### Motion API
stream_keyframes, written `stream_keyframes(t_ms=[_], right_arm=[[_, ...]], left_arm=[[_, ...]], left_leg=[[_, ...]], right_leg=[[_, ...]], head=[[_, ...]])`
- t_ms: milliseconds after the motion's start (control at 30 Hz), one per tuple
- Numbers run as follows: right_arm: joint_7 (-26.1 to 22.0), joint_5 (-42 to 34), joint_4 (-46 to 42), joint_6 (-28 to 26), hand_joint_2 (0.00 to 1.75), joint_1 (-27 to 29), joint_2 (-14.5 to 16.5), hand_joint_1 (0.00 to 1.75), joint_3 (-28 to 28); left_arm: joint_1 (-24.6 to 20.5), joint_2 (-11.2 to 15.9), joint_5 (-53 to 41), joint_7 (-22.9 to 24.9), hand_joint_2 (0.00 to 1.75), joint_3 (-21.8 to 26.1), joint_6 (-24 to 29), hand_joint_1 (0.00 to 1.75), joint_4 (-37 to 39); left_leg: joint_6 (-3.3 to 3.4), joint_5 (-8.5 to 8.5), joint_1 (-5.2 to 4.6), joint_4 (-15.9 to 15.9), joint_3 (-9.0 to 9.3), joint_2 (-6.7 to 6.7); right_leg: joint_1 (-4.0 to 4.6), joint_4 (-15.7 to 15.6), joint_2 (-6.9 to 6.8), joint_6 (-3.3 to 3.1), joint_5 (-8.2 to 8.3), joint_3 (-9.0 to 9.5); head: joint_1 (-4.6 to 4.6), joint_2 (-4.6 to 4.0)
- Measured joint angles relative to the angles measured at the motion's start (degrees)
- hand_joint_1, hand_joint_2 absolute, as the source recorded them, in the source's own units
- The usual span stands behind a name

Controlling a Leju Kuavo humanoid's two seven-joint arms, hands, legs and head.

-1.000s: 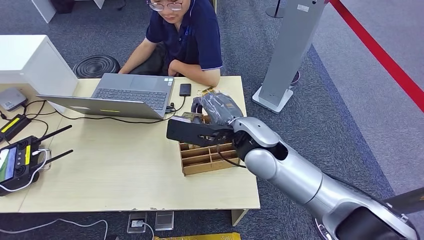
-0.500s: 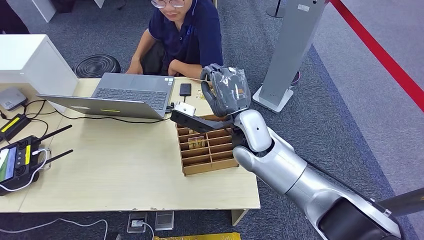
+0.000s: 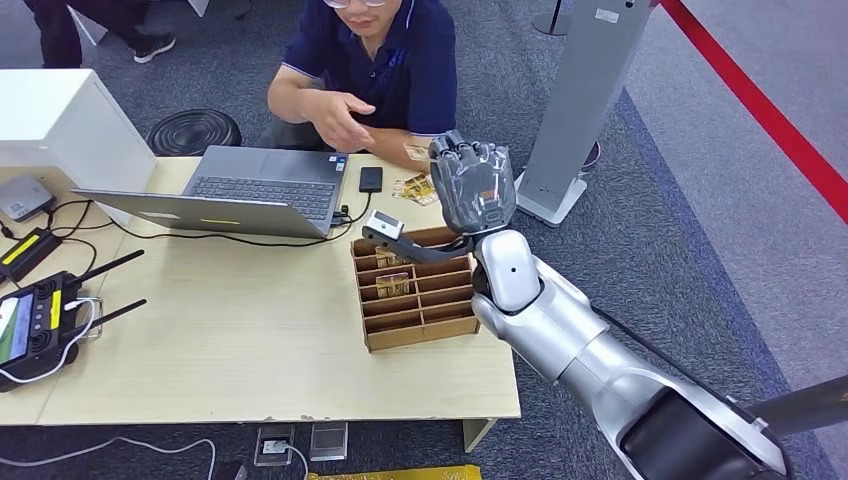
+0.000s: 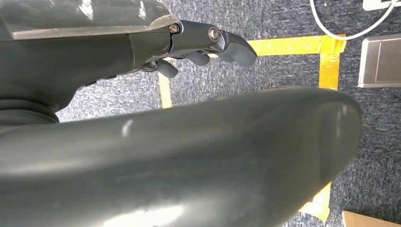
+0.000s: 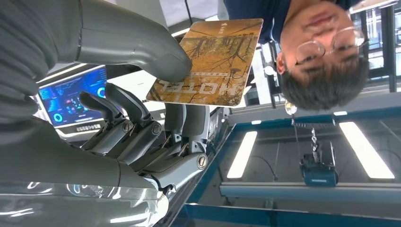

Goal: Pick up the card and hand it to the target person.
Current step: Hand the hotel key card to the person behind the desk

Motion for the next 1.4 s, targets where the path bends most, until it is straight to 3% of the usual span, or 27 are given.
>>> stream_keyframes(t_ms=[467,600,800,933,1133,1400], right_arm=[[-1.55,-1.85,3.34,0.32,1.75,0.01,1.51,1.75,-1.89],[-1.90,-2.57,3.90,0.54,1.75,0.01,1.69,0.00,-2.15],[-3.46,-5.23,4.44,1.05,1.75,0.05,1.88,0.00,-2.88],[-7.01,-11.14,4.45,2.47,1.75,0.22,2.01,0.00,-3.76],[-17.11,-32.38,2.75,10.01,1.75,2.00,2.29,0.00,-6.27],[-22.23,-57.82,-6.26,18.03,1.75,7.23,-0.68,0.00,-9.33]], left_arm=[[0.02,-0.08,0.21,-0.11,0.00,-0.19,0.27,0.00,0.00],[0.03,-0.14,0.17,-0.37,0.00,-0.22,0.17,0.00,0.00],[0.02,-0.15,0.09,-1.05,0.00,-0.36,-0.10,0.00,-0.01],[0.04,-0.16,0.39,-0.98,0.00,-0.43,-0.07,0.00,0.00],[0.37,-0.14,1.39,-1.32,0.00,-0.51,0.18,0.00,0.02],[1.07,-0.03,2.66,-1.54,0.00,-0.49,0.48,0.00,0.02]], left_leg=[[0.00,0.00,0.00,0.00,0.00,0.00],[0.00,0.00,0.00,0.00,-0.02,0.00],[0.00,0.00,0.00,0.00,-0.01,0.00],[0.00,0.00,0.00,0.00,0.00,0.00],[-0.01,0.01,0.00,0.00,0.01,0.01],[-0.01,0.00,0.00,0.00,0.02,0.01]], right_leg=[[0.00,0.00,-0.01,0.00,0.00,0.00],[0.00,0.00,-0.02,0.00,0.00,0.00],[0.00,0.00,0.00,0.00,0.00,-0.01],[0.00,0.00,0.00,0.00,0.00,0.00],[0.00,0.00,0.00,0.00,0.00,-0.01],[0.00,-0.02,0.00,0.00,0.00,-0.02]], head=[[0.00,0.00],[0.02,0.00],[0.07,0.00],[0.03,0.00],[-0.01,0.00],[0.08,0.00]])
